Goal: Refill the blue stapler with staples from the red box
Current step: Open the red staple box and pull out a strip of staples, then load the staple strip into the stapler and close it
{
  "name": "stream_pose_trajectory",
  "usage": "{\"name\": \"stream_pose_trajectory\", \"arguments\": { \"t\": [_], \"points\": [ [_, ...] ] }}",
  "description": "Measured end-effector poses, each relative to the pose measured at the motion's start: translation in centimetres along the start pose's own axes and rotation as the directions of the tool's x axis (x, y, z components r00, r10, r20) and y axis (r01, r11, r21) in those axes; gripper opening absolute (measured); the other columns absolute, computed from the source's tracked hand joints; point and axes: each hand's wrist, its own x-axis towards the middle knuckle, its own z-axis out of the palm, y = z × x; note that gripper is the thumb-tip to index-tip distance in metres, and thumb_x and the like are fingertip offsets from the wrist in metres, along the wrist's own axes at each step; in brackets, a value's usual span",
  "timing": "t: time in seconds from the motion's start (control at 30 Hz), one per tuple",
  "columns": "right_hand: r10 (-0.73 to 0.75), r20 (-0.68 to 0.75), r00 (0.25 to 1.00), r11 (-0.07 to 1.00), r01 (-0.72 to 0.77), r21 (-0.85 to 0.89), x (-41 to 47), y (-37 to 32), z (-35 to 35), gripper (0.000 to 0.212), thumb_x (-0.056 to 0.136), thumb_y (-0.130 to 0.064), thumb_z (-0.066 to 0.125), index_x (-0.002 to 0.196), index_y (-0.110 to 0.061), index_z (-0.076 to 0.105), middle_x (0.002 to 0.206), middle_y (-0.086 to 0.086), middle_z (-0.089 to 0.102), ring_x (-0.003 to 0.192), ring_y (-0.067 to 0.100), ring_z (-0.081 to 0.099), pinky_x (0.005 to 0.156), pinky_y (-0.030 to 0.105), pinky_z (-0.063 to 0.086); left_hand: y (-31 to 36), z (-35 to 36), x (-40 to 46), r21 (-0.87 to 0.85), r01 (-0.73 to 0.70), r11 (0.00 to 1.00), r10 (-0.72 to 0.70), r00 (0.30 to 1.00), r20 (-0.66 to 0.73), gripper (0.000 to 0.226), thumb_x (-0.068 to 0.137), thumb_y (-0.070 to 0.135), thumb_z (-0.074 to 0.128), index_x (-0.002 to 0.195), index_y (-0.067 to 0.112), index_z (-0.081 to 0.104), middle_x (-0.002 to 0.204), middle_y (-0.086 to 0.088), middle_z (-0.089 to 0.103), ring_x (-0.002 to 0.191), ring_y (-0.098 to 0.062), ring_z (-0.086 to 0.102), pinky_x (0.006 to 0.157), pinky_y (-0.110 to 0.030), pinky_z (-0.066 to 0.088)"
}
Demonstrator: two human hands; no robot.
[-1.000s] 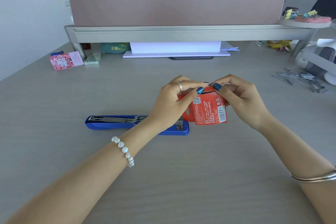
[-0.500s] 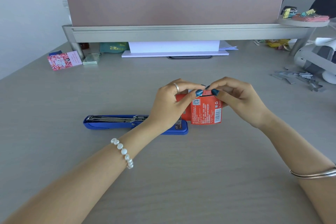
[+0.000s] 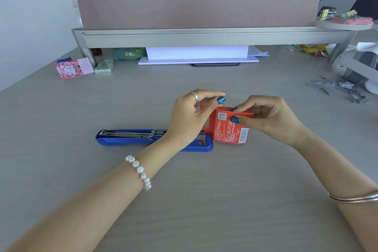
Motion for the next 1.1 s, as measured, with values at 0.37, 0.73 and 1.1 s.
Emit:
{"name": "stream_pose_trajectory", "arguments": {
  "t": [0.37,0.73,1.1],
  "points": [
    [-0.330,-0.010,0.944,0.669,0.226,-0.708,0.4,-0.7,-0.4,0.015,0.066,-0.001,0.072,0.077,-0.011,0.068,0.083,0.008,0.066,0.072,0.025,0.059,0.064,0.030,0.049,0.5,-4.4,-0.4,0.098,-0.022,0.995,0.021,1.000,0.011,0.016,0.081,0.033,0.067,0.096,0.029,0.068,0.080,0.008,0.074,0.076,-0.010,0.068,0.077,-0.018,0.047],
    [-0.058,0.210,0.976,0.792,0.173,-0.586,-0.2,-1.0,2.7,0.028,0.067,-0.051,0.065,0.080,-0.026,0.067,0.088,-0.012,0.065,0.085,0.003,0.050,0.073,0.020,0.045,-0.6,-6.0,-2.8,0.196,0.037,0.980,-0.061,0.991,0.116,0.023,0.083,0.021,0.067,0.101,0.035,0.065,0.089,0.022,0.071,0.082,-0.001,0.064,0.082,-0.008,0.041],
    [-0.009,-0.068,0.998,0.990,0.000,-0.138,0.7,-2.1,6.6,0.024,0.073,-0.007,0.072,0.093,-0.018,0.068,0.085,0.001,0.072,0.074,0.005,0.066,0.065,0.007,0.047,-0.5,-5.7,-2.4,0.065,0.116,0.991,-0.121,0.990,0.069,0.030,0.082,0.029,0.067,0.110,0.036,0.062,0.089,0.011,0.076,0.072,-0.003,0.066,0.068,-0.012,0.045]
  ]
}}
